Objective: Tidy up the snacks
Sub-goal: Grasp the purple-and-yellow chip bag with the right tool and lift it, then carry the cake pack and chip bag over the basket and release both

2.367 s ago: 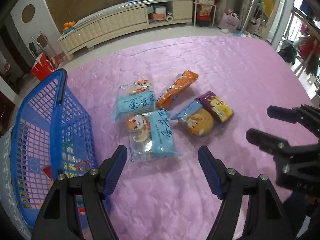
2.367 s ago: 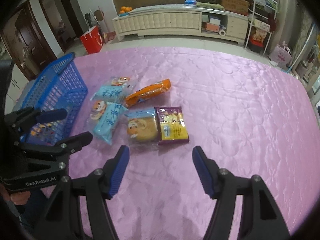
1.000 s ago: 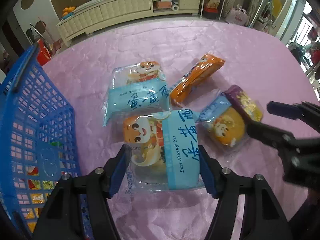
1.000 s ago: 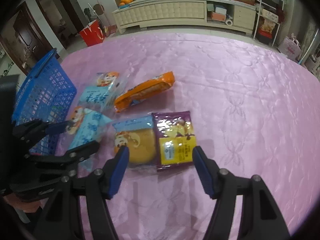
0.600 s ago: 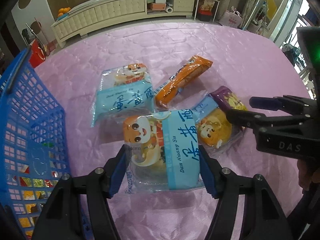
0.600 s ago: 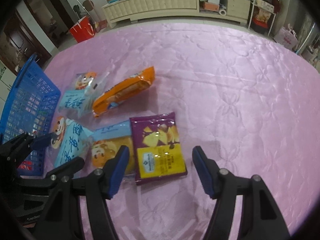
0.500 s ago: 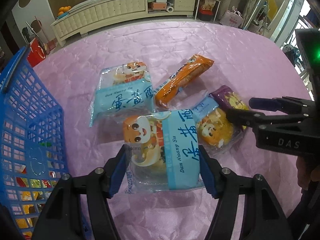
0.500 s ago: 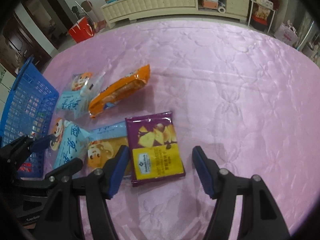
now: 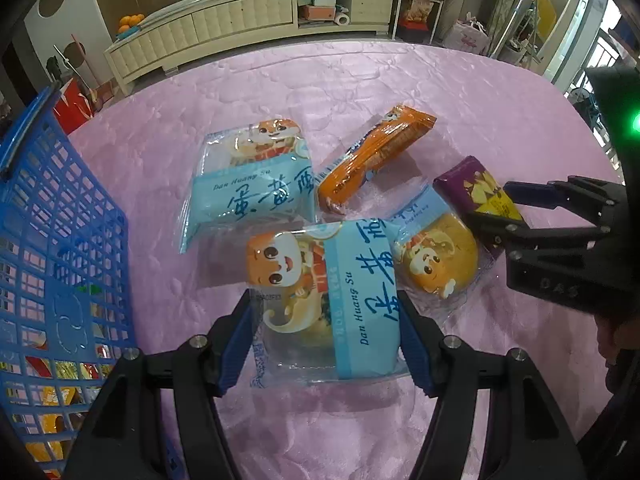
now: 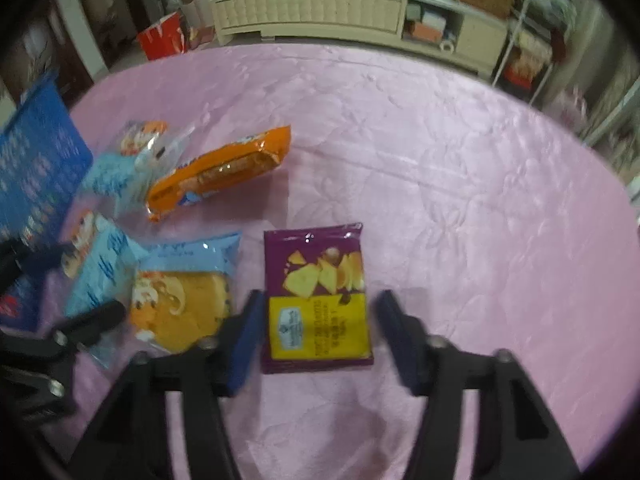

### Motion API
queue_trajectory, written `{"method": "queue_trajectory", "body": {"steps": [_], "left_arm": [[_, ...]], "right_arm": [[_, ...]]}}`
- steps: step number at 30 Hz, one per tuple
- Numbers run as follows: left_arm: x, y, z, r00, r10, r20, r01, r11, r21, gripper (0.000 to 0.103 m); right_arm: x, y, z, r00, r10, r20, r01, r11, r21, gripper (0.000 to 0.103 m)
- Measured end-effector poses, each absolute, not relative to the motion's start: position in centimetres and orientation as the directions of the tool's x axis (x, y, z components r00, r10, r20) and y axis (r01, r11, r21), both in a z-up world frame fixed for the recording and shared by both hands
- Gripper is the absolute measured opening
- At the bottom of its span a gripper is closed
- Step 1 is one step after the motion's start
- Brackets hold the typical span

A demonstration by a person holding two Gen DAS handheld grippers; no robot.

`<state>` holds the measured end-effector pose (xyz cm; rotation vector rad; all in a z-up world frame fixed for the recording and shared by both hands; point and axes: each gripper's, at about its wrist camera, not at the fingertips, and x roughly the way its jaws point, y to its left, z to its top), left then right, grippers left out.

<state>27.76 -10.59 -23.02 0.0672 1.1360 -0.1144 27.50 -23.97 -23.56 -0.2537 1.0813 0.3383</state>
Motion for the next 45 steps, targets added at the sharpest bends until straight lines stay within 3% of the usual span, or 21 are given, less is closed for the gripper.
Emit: {"method": "queue_trajectory", "body": {"steps": [9,26,45], "left_arm": [[26.7,-11.0,-22.2,0.427,-0.074,-0.901,0.132,0.991,-0.019,0.064],[20.2,-11.6,-14.5,0.555,-0.122,-0.823,0.162,0.986,-0.038,0.064],[13.8,-0.8,-6.5,0.687,-0.046,-0.725,0.080,0.997,0.013,0.064]], "right_arm": [[25.7,-26.0,-22.9,0.429,0.218,-0.876,-0.383,0.923,0.042,0.051],[18.1,-25.9,-12.9,0.531,0.258,-0.807,-0.392,0.919,0.036,0.051],[13.8,-15.0,-6.0,0.584,0.390,-0.712,-0.523,0.851,0.038,0.051]]}}
